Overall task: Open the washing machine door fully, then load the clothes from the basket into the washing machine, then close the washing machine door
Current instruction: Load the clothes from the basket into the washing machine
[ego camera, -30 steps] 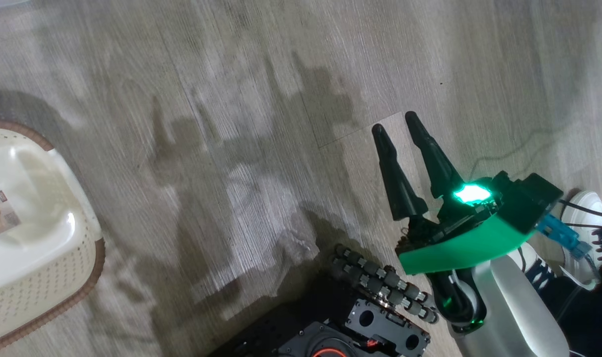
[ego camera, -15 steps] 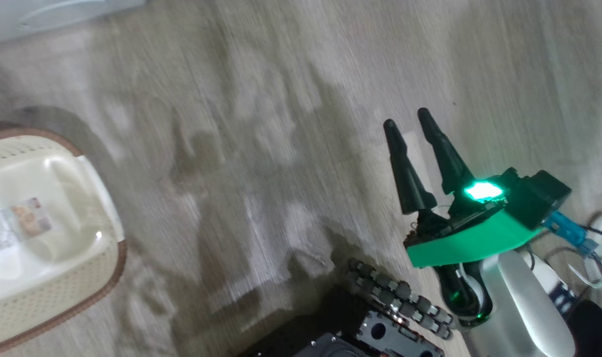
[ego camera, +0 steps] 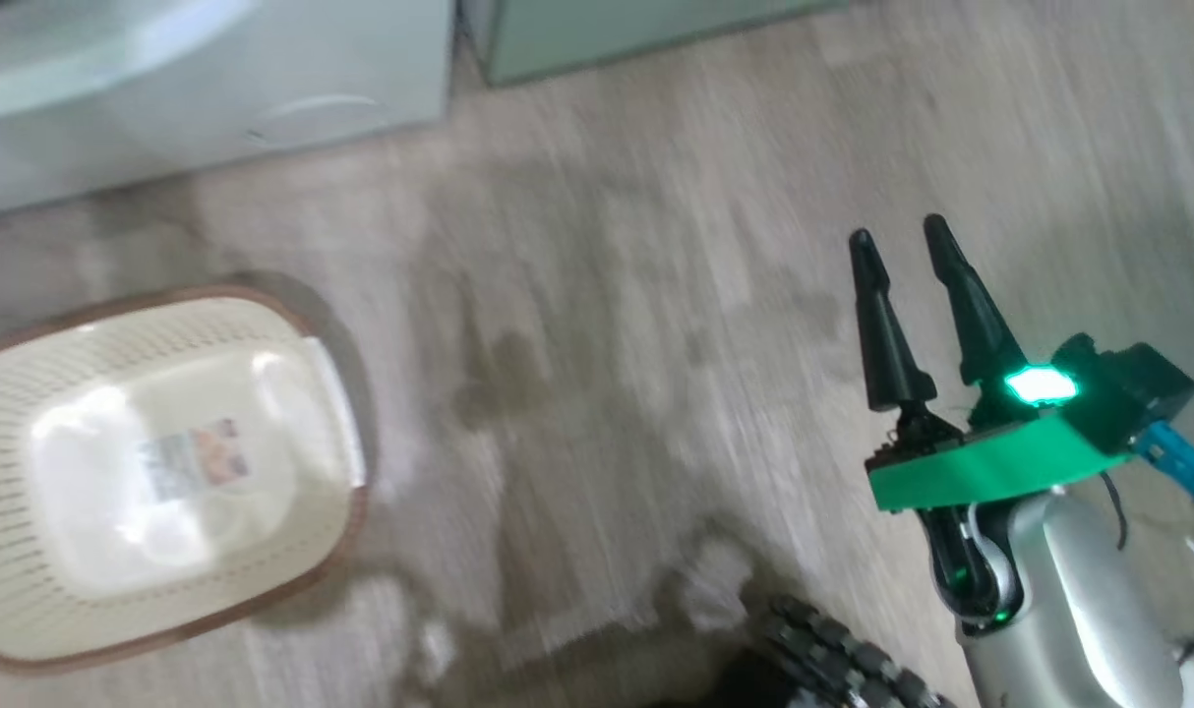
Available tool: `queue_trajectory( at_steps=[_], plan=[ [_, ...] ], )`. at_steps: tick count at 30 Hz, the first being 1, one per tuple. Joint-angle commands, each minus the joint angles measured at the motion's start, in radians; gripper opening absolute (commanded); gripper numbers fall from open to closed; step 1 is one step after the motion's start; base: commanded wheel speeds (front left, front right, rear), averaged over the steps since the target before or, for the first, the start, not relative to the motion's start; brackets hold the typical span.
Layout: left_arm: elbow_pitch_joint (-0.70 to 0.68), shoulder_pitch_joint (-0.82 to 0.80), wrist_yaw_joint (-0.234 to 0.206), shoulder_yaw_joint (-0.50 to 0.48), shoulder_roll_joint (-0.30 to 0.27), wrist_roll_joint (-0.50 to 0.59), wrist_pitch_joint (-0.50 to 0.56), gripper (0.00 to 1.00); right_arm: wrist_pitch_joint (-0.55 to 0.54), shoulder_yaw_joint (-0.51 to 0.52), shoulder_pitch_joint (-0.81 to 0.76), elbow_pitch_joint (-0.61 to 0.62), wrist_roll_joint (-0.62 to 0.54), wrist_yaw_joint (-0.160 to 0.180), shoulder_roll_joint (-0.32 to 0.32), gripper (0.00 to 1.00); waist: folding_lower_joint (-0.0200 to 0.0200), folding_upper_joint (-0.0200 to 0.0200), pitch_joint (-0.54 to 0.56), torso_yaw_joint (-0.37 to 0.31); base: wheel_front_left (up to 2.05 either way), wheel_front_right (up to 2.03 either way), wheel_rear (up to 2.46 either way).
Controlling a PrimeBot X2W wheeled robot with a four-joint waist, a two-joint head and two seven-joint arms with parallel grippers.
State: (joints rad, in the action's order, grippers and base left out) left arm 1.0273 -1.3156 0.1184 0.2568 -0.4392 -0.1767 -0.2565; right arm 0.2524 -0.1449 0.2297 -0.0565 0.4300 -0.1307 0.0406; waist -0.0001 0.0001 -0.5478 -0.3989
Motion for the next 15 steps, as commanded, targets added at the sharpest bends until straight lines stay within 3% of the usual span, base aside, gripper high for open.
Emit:
queue_trajectory(
  at_steps=[1,5,15],
  plan=[
    [-0.047,0.014,-0.011,-0.021,-0.021,-0.009,-0.005,1.00,0.009,-0.010,-0.030,0.023,-0.016,0.000,0.010,1.00,0.0001,-0.0001,0.077,0.074,0.00,0.00,0.00],
    [-0.163,0.192,-0.033,-0.038,0.053,-0.021,-0.005,1.00,0.009,0.017,-0.053,0.005,-0.057,0.000,0.010,1.00,0.0001,-0.0001,0.181,0.143,0.00,0.00,0.00],
    [-0.350,0.543,-0.018,-0.091,0.197,-0.067,-0.005,1.00,0.009,0.083,-0.150,-0.012,-0.123,0.000,0.010,1.00,0.0001,-0.0001,0.385,0.264,0.00,0.00,0.00]
  ],
)
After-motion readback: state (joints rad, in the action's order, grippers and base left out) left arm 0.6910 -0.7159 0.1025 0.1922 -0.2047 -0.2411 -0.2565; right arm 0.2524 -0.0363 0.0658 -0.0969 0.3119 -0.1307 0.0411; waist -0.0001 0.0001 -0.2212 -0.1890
